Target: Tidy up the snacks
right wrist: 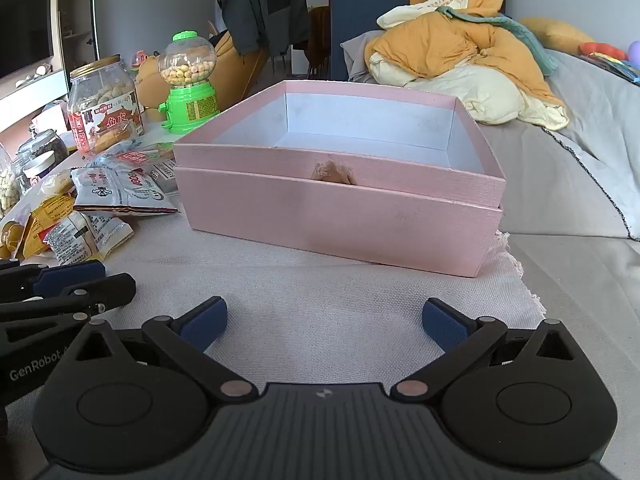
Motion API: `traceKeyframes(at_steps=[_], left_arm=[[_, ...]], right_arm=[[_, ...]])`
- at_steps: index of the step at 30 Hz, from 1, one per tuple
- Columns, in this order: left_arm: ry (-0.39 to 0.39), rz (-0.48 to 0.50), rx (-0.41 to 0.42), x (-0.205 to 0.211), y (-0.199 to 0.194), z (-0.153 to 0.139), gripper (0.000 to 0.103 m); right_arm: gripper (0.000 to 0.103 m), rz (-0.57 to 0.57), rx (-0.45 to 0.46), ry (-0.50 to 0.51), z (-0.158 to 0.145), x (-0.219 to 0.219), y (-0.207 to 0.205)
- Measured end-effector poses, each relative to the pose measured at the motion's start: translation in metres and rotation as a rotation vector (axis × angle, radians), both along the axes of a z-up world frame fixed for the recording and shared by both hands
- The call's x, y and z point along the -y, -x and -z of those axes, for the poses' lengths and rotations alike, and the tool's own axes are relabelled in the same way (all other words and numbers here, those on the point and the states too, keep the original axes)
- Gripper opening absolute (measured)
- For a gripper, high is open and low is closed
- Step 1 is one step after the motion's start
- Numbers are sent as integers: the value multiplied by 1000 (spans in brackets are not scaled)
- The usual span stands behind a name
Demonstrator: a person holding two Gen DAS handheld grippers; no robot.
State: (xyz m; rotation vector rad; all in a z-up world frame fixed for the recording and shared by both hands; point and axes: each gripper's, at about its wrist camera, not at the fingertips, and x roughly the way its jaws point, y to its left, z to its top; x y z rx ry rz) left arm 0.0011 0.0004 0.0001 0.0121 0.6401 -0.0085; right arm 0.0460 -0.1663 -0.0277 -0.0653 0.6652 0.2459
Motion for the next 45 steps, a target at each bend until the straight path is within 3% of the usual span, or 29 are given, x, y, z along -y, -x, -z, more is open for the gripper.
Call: traceKeyframes(at_steps=[45], left_arm=[[-7, 0, 9, 1, 2, 0, 33]], right_arm=[[103, 0, 1, -11, 0, 0, 0]])
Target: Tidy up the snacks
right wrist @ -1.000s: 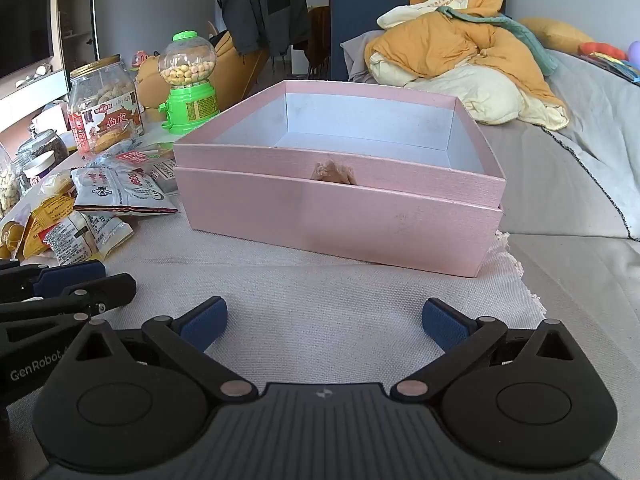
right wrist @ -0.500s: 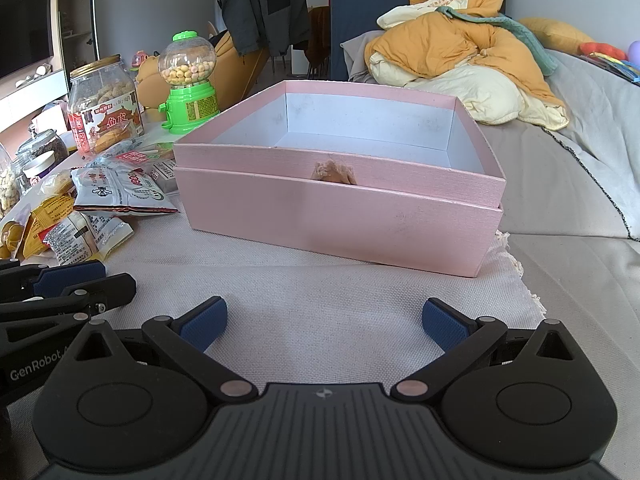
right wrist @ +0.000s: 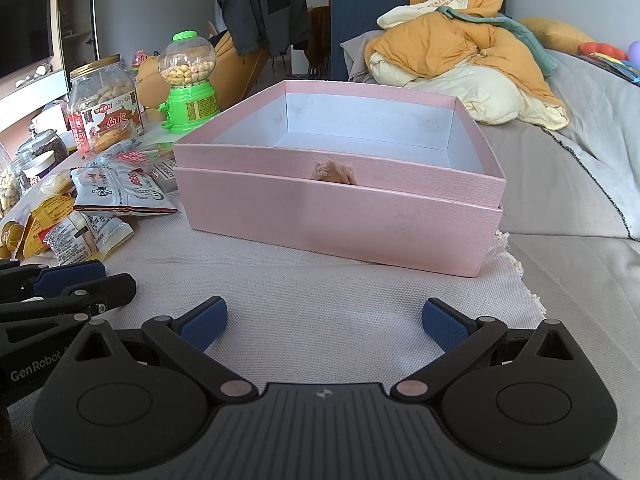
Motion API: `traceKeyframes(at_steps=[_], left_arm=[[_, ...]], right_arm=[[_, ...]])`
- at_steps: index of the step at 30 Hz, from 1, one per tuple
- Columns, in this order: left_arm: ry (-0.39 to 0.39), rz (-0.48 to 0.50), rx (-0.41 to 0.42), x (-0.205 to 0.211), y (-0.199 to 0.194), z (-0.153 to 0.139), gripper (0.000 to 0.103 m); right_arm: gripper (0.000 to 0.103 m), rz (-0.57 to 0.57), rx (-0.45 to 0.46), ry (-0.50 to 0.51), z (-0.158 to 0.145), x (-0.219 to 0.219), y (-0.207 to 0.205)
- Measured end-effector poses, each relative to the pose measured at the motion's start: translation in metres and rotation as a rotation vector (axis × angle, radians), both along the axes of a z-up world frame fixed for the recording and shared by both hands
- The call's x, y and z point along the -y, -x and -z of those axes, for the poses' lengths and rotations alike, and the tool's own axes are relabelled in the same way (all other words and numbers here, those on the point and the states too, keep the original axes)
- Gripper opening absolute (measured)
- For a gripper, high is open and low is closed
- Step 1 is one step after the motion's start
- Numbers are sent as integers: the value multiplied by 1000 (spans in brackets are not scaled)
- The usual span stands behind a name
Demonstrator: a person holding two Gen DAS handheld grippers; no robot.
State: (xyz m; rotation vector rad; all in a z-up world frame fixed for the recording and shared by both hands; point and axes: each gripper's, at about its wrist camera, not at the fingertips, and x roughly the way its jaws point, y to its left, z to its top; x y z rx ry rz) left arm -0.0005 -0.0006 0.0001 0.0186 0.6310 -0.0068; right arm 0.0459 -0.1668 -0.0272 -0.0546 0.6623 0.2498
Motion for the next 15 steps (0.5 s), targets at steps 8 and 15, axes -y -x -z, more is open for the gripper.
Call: traceKeyframes(at_steps=[8, 15], left_arm=[[-2, 0, 0, 0, 0, 0, 33], [-9, 1, 0, 0, -1, -1, 33]], right_arm=[[103, 1, 0, 1, 0, 0, 0], [103, 0, 0, 0, 0, -1, 0]])
